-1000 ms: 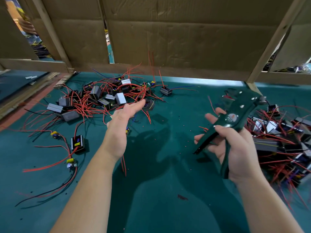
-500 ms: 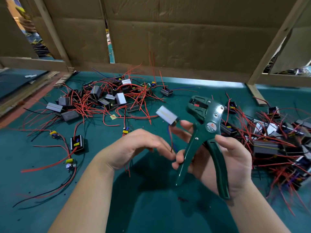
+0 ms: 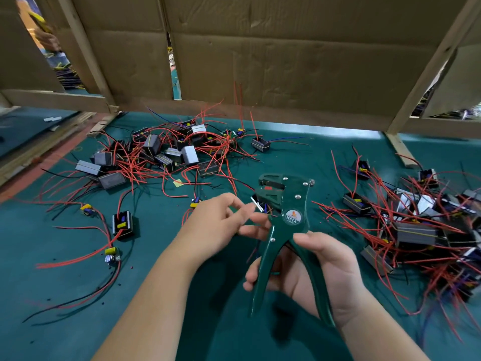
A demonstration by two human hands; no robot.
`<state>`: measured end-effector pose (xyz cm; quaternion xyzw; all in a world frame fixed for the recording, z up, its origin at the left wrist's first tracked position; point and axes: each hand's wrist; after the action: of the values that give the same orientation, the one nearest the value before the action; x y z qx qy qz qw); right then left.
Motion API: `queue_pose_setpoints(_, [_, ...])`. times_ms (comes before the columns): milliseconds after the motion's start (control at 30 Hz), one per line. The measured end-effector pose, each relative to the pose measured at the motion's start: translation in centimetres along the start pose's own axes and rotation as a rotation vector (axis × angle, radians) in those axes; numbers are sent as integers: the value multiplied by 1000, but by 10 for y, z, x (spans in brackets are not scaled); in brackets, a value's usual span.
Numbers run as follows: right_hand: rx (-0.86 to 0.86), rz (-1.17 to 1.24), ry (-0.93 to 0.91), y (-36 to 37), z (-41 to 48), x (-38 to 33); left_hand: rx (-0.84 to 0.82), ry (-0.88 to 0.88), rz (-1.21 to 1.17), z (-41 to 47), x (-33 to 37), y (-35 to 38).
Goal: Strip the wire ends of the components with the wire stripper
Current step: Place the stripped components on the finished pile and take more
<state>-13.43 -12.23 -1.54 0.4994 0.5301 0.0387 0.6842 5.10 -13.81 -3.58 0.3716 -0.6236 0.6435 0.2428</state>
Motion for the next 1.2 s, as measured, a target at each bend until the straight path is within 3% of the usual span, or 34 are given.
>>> queue_pose_setpoints(133, [110,100,-116,-4,1,-9,257,-137,359,-3,19,15])
queue_pose_setpoints(300, [184,183,-223,-9,-1,-21,124,-41,476,-4,28,36])
queue_pose_setpoints(400, [216,173,-255,-11,-3,-25,188,-56,472,-3,20,20])
queue_pose_setpoints(567, [189,152,-272,-13,-5,-25,260,-197,812,-9,2,-23])
queue_pose_setpoints(667, [183,149,-257,-14,-5,-25,418,-175,688,-7,4,-30])
queue_pose_setpoints(767, [185,155,-257,-14,-4,-24,582,106,380,-1,15,-17])
queue_pose_setpoints(833, [184,157,-265,-14,-4,-24,542,218,313,6,19,-1])
queue_pose_setpoints(1000, [209,146,-284,-13,-6,-22,244,274,344,24,15,25])
queue_pose_setpoints(1100, [222,154,-284,-13,-6,-23,258,302,512,21,11,21])
queue_pose_setpoints(1200, [239,159,-278,-11,-5,-24,324,171,650,13,9,10])
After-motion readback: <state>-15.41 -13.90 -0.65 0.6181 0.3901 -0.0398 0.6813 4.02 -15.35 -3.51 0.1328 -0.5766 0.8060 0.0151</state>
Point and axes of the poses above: each hand's wrist, its own z-axis towards the middle knuckle, its own y-axis out of the palm, x = y × z, and after that the axes turned 2 degrees about -y, right-handed
